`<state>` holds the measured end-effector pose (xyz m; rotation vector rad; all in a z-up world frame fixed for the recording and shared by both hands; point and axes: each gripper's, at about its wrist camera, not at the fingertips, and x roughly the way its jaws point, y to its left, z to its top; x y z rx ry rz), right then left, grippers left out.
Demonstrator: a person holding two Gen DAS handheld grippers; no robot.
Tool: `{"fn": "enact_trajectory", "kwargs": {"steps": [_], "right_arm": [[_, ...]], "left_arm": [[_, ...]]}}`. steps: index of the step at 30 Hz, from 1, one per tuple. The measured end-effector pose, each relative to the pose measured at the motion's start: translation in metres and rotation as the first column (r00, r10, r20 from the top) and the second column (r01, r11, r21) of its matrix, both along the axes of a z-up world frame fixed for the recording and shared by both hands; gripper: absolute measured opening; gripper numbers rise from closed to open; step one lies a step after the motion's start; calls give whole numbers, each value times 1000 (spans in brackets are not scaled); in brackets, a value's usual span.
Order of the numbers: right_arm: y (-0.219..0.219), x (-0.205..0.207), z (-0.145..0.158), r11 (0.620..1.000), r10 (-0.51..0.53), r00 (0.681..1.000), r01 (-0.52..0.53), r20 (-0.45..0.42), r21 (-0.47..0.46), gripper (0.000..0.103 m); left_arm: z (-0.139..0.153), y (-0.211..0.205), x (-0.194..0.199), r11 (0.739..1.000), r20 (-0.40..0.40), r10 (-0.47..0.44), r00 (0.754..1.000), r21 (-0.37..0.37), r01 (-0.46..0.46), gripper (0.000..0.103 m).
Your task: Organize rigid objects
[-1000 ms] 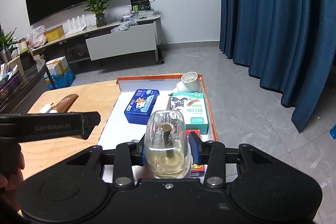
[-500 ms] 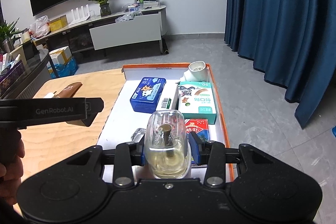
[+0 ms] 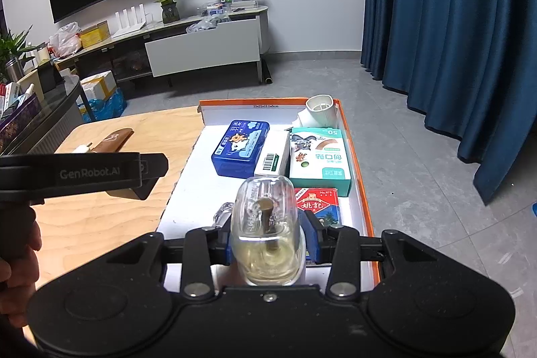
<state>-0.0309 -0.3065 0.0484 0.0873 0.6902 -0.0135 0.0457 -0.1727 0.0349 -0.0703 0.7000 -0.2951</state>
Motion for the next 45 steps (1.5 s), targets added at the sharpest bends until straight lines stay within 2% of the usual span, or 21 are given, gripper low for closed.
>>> {"fn": "enact_trajectory", "kwargs": {"steps": [45], "right_arm": [[2, 1, -1, 1000, 0, 1000, 0, -1, 0, 48]], "left_arm": [[0, -4, 0, 1000, 4, -3, 1000, -5, 3, 61]]}}
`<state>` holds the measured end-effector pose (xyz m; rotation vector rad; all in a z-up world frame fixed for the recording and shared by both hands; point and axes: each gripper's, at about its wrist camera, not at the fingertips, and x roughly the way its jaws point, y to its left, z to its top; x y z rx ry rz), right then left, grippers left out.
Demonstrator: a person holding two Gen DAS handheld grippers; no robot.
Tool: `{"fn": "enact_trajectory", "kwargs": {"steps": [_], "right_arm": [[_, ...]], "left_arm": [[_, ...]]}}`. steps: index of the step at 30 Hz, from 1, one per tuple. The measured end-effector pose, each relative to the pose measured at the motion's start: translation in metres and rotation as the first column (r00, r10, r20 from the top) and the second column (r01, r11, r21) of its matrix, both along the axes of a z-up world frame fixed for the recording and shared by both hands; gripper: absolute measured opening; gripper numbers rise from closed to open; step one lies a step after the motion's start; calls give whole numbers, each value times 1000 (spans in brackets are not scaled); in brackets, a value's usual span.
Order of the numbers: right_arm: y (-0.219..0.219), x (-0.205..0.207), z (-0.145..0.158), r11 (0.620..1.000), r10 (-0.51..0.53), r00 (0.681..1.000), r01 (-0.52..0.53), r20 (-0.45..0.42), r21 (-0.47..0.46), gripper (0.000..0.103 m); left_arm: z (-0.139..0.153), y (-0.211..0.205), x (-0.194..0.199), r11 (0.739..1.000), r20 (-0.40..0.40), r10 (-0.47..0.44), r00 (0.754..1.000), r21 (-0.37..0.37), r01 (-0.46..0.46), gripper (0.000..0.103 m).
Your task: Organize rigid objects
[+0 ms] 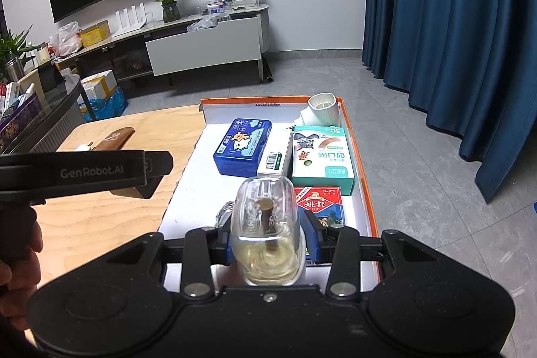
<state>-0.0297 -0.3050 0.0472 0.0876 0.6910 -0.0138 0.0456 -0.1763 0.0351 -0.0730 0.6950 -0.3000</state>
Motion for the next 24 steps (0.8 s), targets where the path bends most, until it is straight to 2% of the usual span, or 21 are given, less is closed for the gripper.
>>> {"fn": "enact_trajectory", "kwargs": {"steps": [24], "right_arm": [[6, 1, -8, 1000, 10, 1000, -10, -13, 0, 48]], "left_arm": [[-2, 0, 1, 1000, -1, 1, 1000, 1, -1, 61]]}}
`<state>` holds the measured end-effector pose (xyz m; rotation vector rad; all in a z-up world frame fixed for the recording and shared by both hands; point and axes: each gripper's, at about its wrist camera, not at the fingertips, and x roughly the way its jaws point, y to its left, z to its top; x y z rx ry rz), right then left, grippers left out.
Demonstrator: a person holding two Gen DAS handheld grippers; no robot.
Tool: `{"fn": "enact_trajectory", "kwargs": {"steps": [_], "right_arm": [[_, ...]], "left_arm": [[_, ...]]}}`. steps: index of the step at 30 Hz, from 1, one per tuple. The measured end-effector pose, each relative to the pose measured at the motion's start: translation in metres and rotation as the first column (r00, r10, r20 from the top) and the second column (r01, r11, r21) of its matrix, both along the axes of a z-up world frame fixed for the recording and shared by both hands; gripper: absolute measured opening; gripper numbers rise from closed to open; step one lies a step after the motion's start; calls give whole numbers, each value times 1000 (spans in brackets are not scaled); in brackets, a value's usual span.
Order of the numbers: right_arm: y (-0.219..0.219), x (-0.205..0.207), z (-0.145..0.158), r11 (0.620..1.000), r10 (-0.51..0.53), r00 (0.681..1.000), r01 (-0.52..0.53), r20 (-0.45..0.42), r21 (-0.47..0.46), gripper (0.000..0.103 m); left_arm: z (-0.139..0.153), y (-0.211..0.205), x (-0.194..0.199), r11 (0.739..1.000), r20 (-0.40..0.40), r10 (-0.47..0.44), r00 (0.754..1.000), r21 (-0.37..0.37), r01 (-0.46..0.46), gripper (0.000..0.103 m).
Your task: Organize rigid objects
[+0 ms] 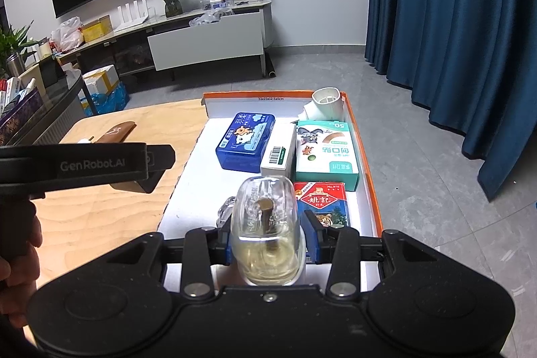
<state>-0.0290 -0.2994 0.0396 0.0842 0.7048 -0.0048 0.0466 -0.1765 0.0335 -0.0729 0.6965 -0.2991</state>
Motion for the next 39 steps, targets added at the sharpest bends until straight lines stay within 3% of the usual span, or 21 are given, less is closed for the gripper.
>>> {"fn": "enact_trajectory", "kwargs": {"steps": [22, 23, 24, 25, 39], "right_arm": [[-4, 11, -7, 1000, 12, 999, -12, -30, 4, 50], [-4, 12, -7, 1000, 11, 1000, -11, -24, 5, 54], [-5, 12, -7, 1000, 14, 1000, -14, -18, 9, 68], [-6, 12, -6, 1000, 13, 1000, -13, -12, 10, 71], [-36, -2, 22, 997, -74, 983, 70, 168, 30, 78]], "left_arm": [[-6, 6, 10, 1000, -14, 9, 1000, 10, -9, 61], [-7, 6, 11, 1000, -17, 11, 1000, 12, -11, 61], [-8, 7, 12, 1000, -19, 14, 1000, 14, -13, 61], [-9, 7, 13, 1000, -22, 17, 1000, 14, -17, 61], [-28, -15, 45, 999, -64, -37, 997, 33, 39, 61]]}}
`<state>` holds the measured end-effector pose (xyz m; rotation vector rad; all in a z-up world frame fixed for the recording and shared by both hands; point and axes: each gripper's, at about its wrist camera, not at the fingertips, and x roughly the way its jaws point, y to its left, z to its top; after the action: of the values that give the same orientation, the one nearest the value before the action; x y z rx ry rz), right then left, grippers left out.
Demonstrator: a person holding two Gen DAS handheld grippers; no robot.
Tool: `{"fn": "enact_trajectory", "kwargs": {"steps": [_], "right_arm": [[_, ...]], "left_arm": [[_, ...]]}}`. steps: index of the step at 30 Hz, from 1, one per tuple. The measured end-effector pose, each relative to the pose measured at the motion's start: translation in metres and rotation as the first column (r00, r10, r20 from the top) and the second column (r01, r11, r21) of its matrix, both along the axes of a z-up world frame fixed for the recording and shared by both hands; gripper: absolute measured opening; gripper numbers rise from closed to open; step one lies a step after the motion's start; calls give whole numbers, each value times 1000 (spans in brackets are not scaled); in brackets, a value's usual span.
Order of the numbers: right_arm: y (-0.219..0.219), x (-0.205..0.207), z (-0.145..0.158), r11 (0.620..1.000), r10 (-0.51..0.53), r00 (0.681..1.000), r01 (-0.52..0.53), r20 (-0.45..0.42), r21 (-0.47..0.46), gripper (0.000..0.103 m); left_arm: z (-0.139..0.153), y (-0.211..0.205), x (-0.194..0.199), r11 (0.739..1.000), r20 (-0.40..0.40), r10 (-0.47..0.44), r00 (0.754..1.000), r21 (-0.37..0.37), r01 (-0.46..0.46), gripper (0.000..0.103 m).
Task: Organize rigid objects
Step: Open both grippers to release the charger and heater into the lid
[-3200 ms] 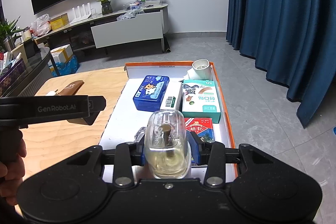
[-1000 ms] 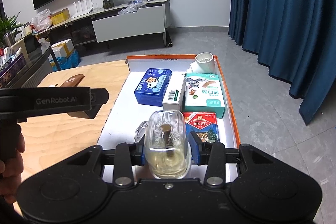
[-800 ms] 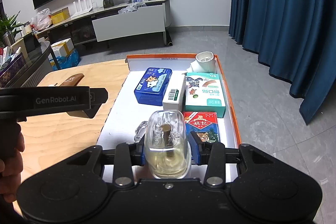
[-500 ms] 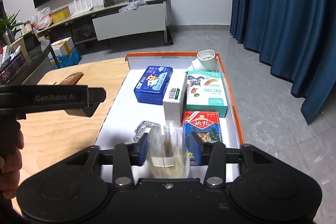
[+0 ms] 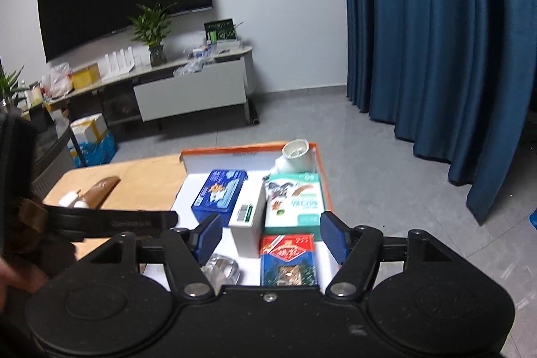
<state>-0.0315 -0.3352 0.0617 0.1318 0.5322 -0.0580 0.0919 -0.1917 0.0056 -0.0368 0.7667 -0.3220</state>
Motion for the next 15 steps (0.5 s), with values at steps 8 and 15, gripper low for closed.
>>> {"fn": "enact_trajectory", "kwargs": {"steps": [8, 15], "right_arm": [[-6, 1, 3, 1000, -9, 1000, 9, 15, -5, 79], [-1, 2, 7, 1000, -16, 1000, 16, 25, -4, 82]], "left_arm": [[-10, -26, 20, 999, -13, -44, 999, 21, 45, 61], [8, -15, 14, 1000, 9, -13, 1000, 27, 13, 81]]}}
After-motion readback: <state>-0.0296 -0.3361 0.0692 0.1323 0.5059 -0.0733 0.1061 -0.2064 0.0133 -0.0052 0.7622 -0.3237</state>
